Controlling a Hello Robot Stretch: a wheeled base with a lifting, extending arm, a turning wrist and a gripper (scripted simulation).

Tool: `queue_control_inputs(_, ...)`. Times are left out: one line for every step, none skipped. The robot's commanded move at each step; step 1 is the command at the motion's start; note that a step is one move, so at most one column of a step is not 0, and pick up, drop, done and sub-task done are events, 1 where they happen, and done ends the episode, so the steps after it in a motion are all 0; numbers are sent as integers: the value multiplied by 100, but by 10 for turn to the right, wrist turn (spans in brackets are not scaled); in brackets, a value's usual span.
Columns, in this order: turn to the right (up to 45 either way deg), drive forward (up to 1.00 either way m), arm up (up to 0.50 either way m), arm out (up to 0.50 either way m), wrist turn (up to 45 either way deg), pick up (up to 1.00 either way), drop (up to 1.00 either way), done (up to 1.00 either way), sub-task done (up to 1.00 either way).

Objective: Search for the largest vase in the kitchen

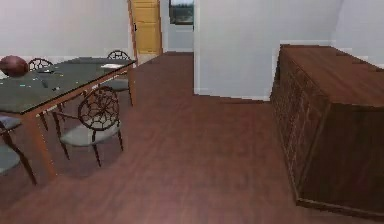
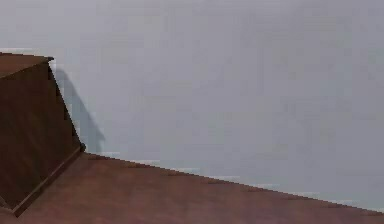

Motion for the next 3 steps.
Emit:
queue_control_inputs(0,100,0,0,0,0,0,0,0)
queue_control_inputs(-30,0,0,0,0,0,0,0,0)
queue_control_inputs(0,100,0,0,0,0,0,0,0)
